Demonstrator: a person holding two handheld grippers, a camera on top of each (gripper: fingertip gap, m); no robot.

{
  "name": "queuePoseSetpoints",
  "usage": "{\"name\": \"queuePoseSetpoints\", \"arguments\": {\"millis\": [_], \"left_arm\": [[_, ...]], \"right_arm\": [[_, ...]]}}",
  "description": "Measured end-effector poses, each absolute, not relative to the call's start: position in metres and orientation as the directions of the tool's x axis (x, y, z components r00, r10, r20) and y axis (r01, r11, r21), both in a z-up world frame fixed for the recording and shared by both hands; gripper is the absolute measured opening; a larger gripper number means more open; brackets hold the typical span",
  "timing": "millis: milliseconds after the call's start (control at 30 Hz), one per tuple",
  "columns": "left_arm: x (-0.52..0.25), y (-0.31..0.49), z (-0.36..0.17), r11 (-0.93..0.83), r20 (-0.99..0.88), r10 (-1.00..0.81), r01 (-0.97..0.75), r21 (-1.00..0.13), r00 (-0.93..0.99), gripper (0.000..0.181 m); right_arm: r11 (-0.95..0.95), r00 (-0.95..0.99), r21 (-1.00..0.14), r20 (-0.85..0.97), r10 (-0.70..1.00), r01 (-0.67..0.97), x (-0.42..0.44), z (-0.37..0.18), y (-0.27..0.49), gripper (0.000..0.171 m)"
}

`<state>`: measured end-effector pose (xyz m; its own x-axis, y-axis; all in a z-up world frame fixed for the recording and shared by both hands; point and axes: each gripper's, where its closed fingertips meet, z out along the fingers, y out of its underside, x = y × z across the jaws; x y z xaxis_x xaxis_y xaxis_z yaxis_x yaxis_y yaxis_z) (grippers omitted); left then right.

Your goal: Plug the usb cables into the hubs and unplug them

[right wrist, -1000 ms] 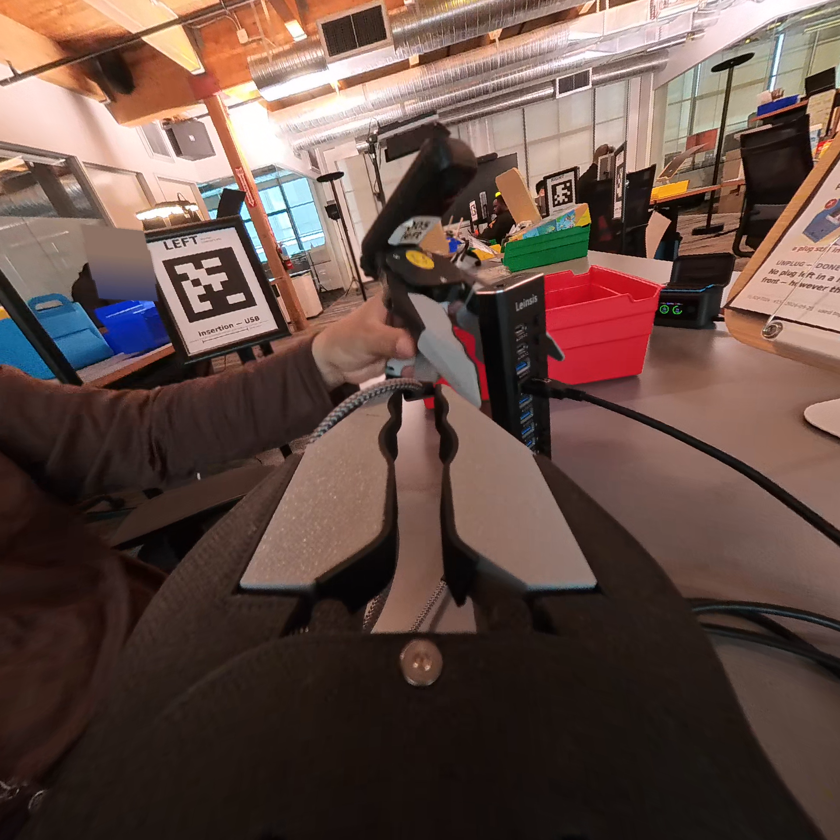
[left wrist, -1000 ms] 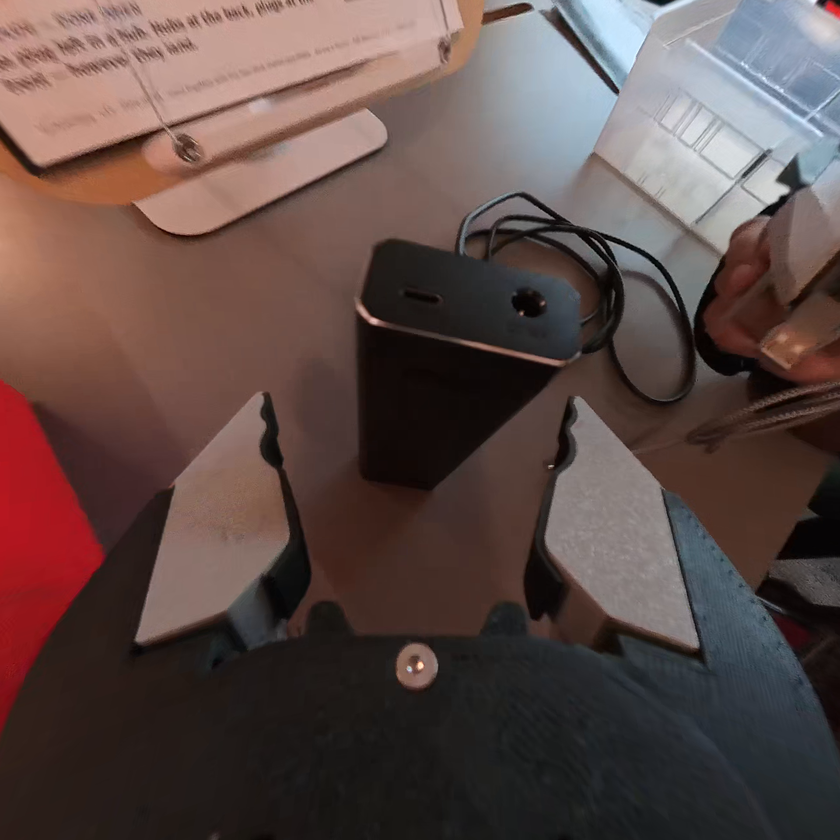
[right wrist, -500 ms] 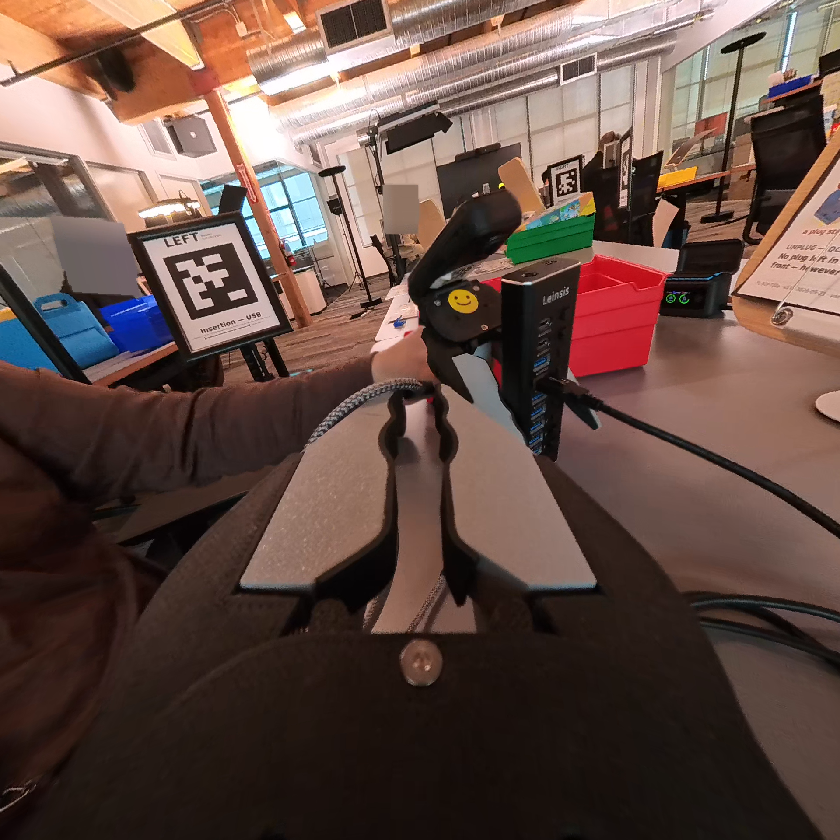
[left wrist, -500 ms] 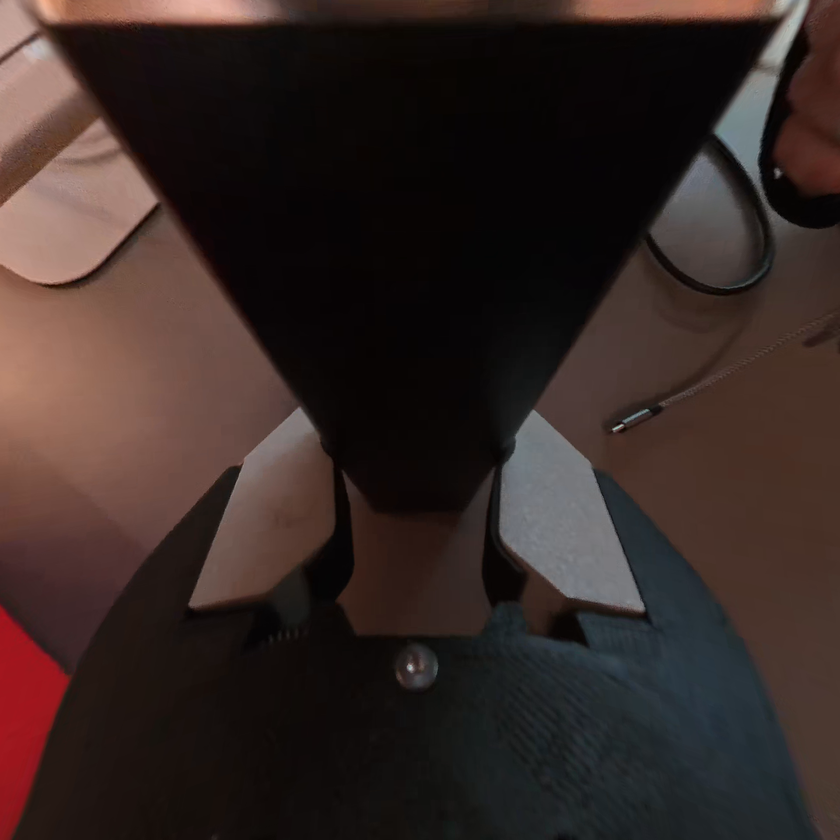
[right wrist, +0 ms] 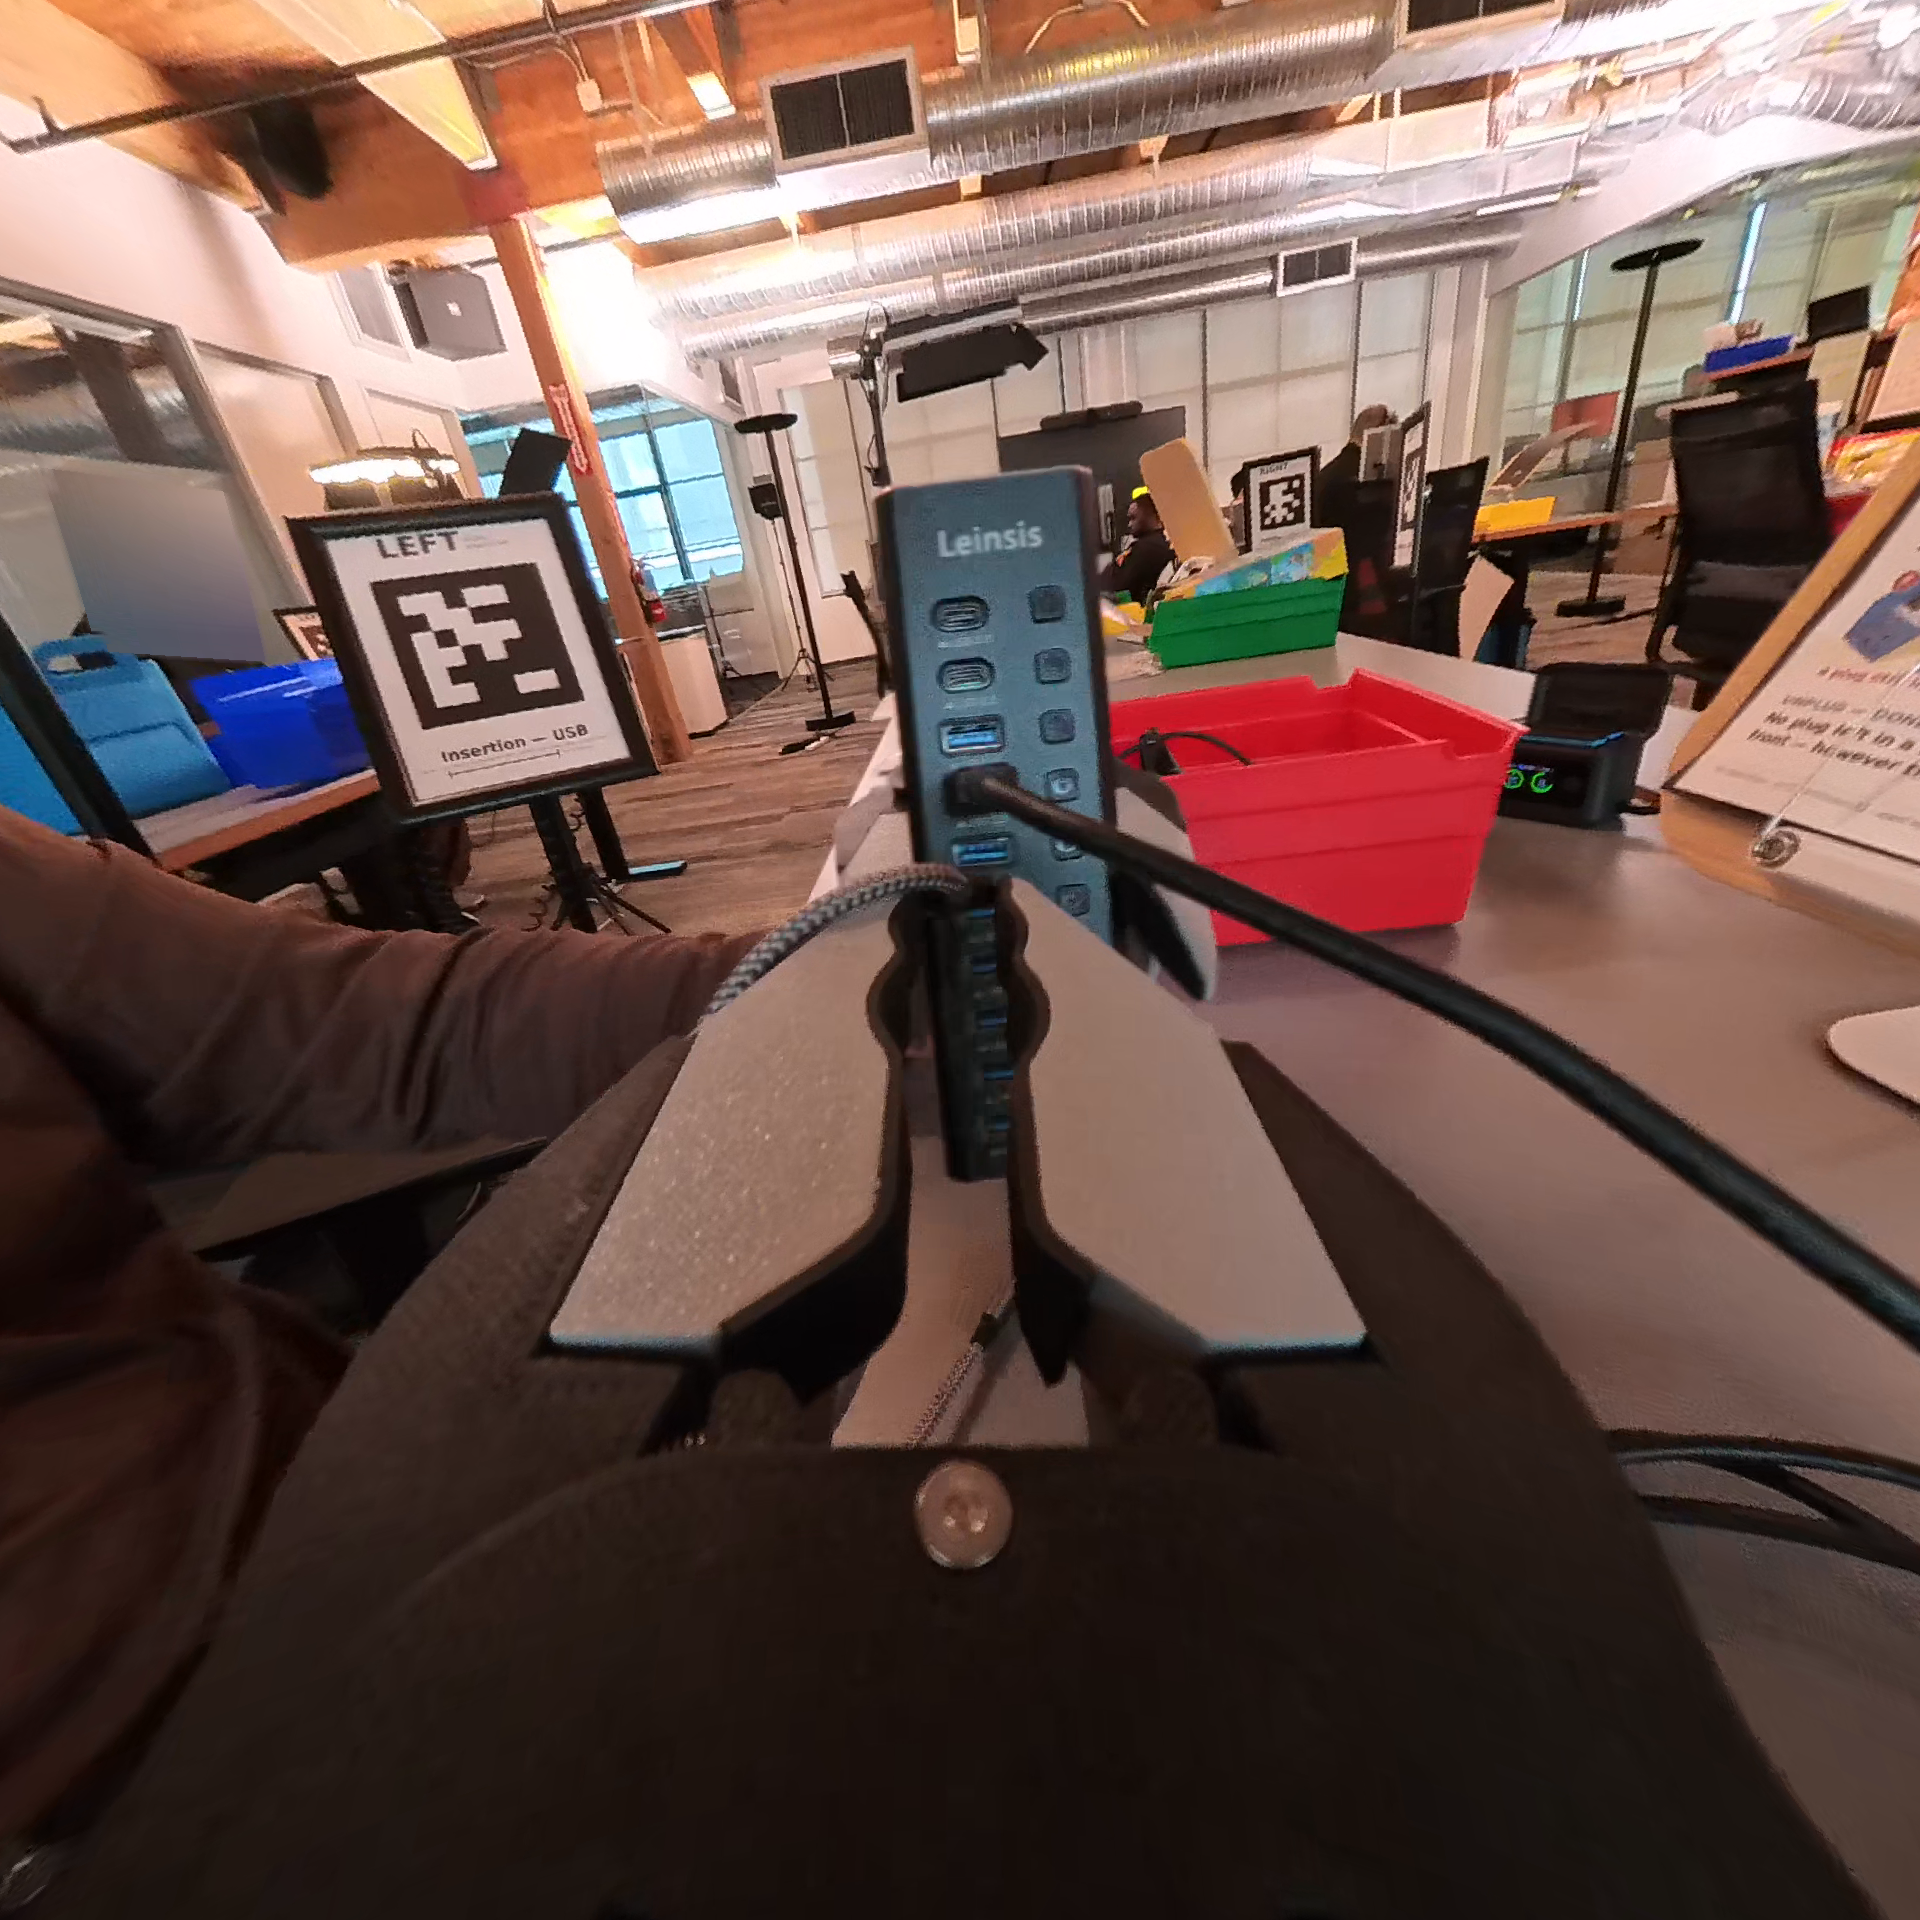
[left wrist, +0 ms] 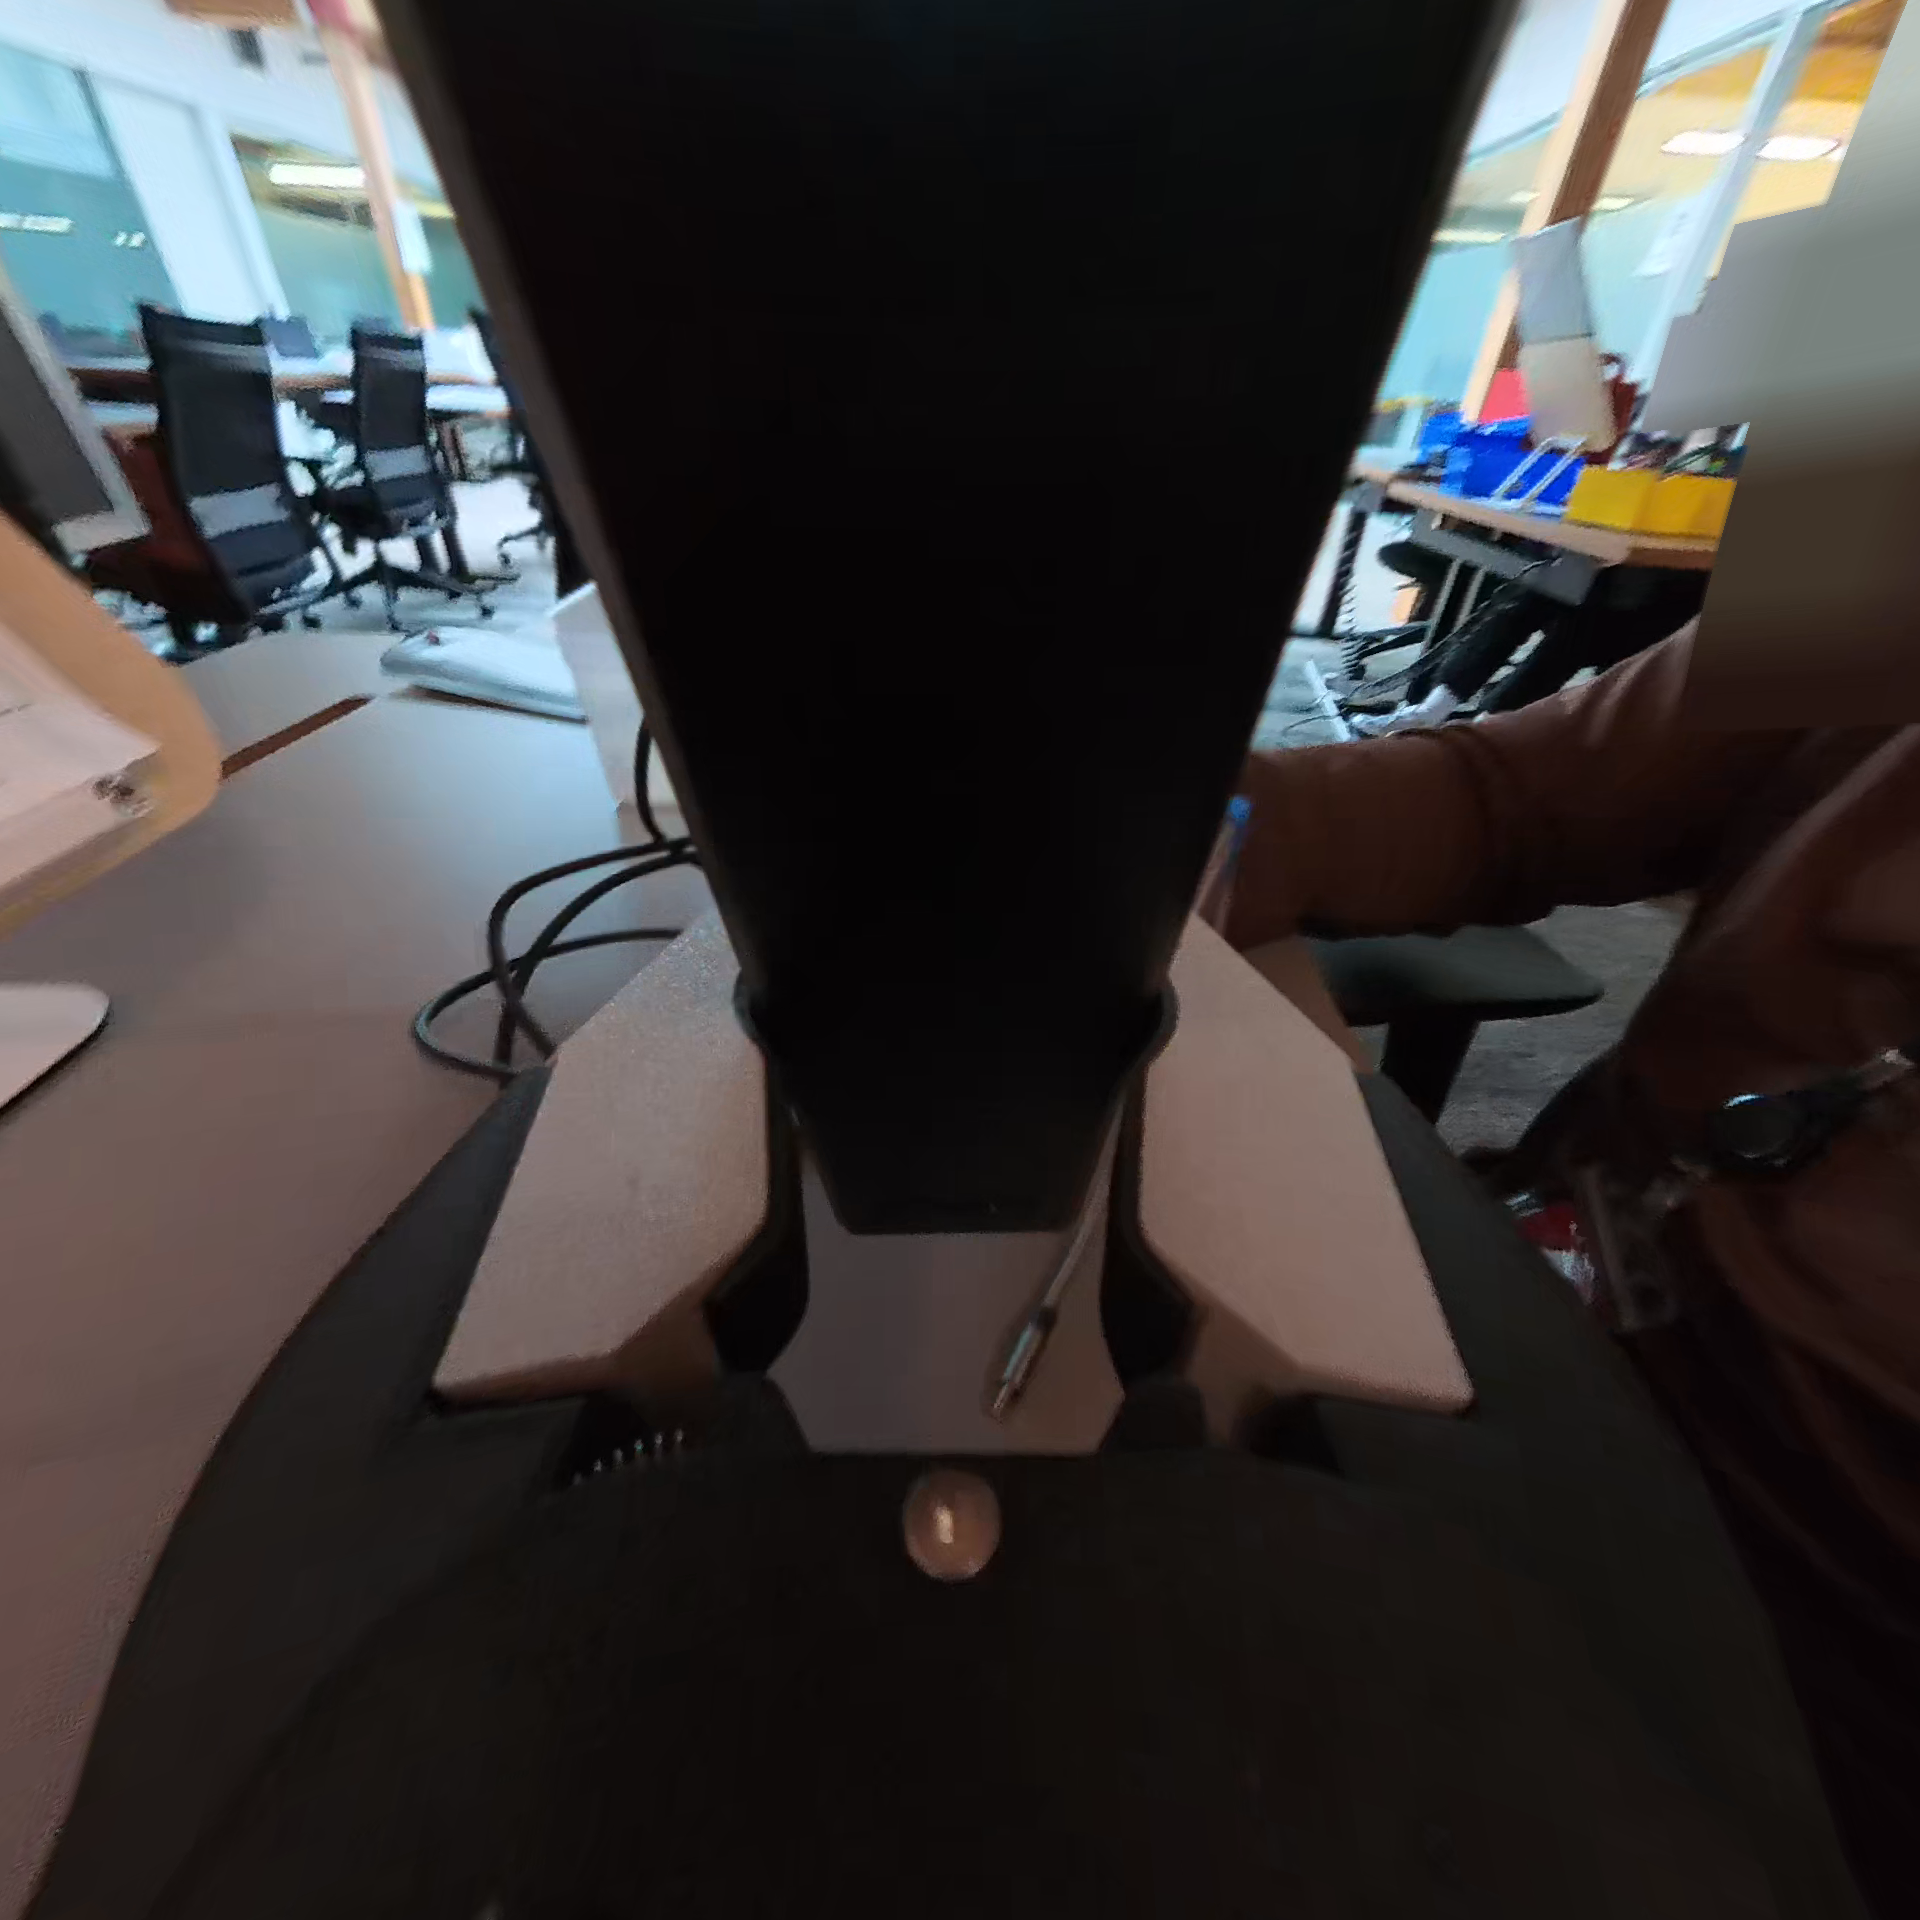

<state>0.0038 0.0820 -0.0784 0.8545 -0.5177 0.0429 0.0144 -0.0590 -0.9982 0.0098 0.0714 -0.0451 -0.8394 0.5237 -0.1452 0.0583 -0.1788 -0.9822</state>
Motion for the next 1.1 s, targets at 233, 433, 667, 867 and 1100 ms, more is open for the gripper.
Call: {"name": "queuePoseSetpoints", "arguments": {"millis": [233,433,667,867,1100], "left_arm": [[0.031,0.077,-0.056,0.065,0.011,-0.597,0.062,-0.996,0.802,0.067],[0.035,0.074,-0.05,0.107,-0.006,-0.616,0.076,-0.991,0.788,0.067],[0.036,0.073,-0.047,0.165,-0.065,-0.591,0.041,-0.985,0.804,0.067],[0.032,0.076,-0.049,0.166,-0.084,-0.554,0.011,-0.986,0.828,0.066],[0.034,0.08,-0.055,0.138,-0.089,-0.547,-0.015,-0.99,0.832,0.067]], "right_arm": [[-0.193,-0.84,-0.981,-0.109,0.532,0.005,0.016,-0.033,0.068,0.01],[-0.168,-0.856,-0.986,-0.097,0.508,0.012,0.023,-0.032,0.055,0.01],[-0.171,-0.85,-0.985,-0.073,0.521,-0.02,0.025,-0.033,0.052,0.01],[-0.179,-0.848,-0.983,-0.065,0.526,-0.036,0.023,-0.035,0.051,0.01],[-0.15,-0.845,-0.988,-0.057,0.532,-0.028,0.023,-0.041,0.053,0.01]]}}
